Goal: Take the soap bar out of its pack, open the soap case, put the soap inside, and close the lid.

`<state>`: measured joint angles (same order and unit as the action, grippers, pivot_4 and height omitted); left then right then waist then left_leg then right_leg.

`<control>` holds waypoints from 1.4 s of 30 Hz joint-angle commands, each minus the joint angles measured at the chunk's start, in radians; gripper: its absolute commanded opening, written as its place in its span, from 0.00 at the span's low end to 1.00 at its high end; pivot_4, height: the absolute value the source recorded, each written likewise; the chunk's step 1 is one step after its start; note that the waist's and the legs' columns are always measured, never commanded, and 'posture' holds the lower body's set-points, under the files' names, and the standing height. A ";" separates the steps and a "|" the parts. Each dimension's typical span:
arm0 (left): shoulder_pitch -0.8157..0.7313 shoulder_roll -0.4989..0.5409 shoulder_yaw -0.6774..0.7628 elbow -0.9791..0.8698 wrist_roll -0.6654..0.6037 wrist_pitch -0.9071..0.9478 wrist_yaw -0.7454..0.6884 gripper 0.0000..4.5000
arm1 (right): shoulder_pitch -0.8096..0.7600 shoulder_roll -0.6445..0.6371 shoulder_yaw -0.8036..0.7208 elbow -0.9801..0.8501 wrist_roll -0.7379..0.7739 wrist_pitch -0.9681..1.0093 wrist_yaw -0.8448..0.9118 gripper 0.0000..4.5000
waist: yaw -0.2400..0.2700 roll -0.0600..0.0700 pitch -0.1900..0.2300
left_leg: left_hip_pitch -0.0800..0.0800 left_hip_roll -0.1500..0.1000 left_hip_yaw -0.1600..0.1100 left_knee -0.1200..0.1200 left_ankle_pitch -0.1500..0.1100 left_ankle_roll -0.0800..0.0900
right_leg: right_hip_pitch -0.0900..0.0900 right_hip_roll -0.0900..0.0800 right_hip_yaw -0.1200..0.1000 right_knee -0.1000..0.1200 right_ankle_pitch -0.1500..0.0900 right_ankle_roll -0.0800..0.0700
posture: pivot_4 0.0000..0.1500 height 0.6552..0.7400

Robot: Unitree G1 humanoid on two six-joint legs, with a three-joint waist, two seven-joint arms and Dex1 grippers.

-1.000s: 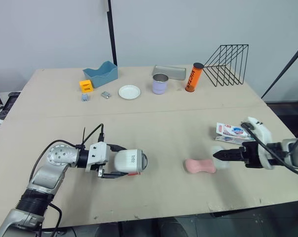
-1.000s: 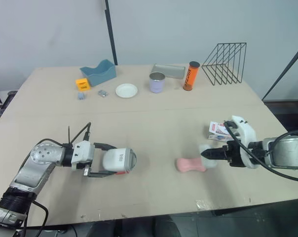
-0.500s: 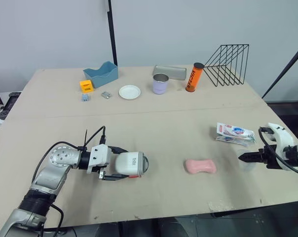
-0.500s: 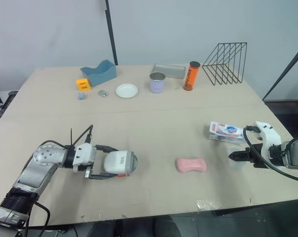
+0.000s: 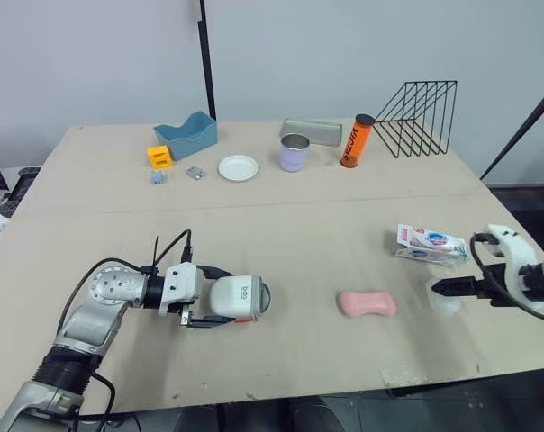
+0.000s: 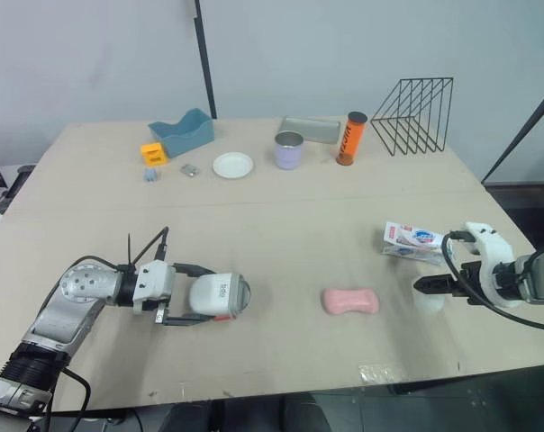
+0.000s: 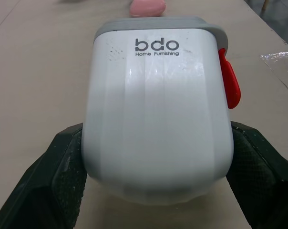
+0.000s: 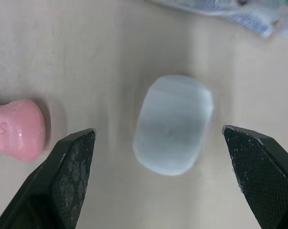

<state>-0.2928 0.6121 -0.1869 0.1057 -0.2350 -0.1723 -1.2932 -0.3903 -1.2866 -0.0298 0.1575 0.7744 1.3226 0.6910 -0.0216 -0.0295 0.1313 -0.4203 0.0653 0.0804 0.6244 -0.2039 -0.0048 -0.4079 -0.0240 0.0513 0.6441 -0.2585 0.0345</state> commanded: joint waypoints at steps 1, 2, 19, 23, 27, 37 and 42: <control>-0.009 0.002 0.010 -0.017 -0.007 -0.011 0.005 0.78 | 0.060 -0.089 -0.088 -0.109 -0.032 -0.082 0.103 0.98 | 0.000 0.001 0.000 | 0.000 0.000 0.000 0.000 0.000 0.000 | 0.000 0.000 0.000 0.000 0.000 0.000 | 1.00 0.99; -0.010 0.002 0.011 -0.015 -0.007 -0.012 0.004 0.78 | 0.098 -0.115 -0.101 -0.153 -0.050 -0.128 0.134 0.98 | 0.001 0.001 0.000 | 0.000 0.000 0.000 0.000 0.000 0.000 | 0.000 0.000 0.000 0.000 0.000 0.000 | 1.00 0.99; -0.079 0.075 -0.010 -0.116 -0.008 0.200 -0.030 0.78 | 0.187 0.209 -0.044 -0.492 -0.362 -1.039 0.398 0.98 | 0.003 0.000 0.001 | 0.000 -0.003 -0.001 0.003 0.000 0.000 | 0.001 0.001 -0.002 0.001 0.000 0.003 | 1.00 0.99; -0.126 0.093 -0.061 -0.152 0.036 0.301 -0.039 0.78 | 0.154 0.254 0.001 -0.448 -0.396 -1.065 0.412 0.98 | 0.004 -0.001 0.001 | 0.000 -0.003 -0.001 0.004 0.000 0.000 | 0.002 0.001 -0.001 0.001 0.000 0.002 | 1.00 0.99; -0.198 0.088 -0.099 -0.194 0.040 0.420 -0.038 0.78 | 0.152 0.285 0.036 -0.412 -0.437 -1.098 0.421 0.98 | 0.004 -0.001 0.001 | 0.000 -0.004 -0.001 0.006 0.000 0.000 | 0.003 0.001 -0.002 0.002 0.000 0.001 | 1.00 0.99; -0.421 0.033 -0.299 -0.270 0.115 0.659 -0.064 0.78 | 0.151 0.327 0.060 -0.397 -0.467 -1.102 0.442 0.98 | 0.003 -0.001 0.001 | -0.002 -0.006 -0.003 0.009 0.000 0.000 | 0.004 0.004 0.001 0.004 0.000 0.005 | 1.00 0.99; -0.444 0.020 -0.347 -0.257 0.131 0.699 -0.077 0.78 | 0.145 0.338 0.066 -0.376 -0.492 -1.108 0.446 0.98 | 0.001 -0.001 0.001 | -0.002 -0.006 -0.004 0.009 0.000 0.000 | 0.004 0.007 0.004 0.005 0.000 0.006 | 1.00 0.99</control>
<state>-0.7120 0.6387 -0.5185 -0.1419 -0.1157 0.5101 -1.3613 -0.2273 -0.9521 0.0407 -0.2206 0.2935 0.2307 1.1326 -0.0203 -0.0305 0.1322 -0.4221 0.0596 0.0763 0.6339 -0.2038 -0.0051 -0.4037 -0.0166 0.0554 0.6494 -0.2584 0.0401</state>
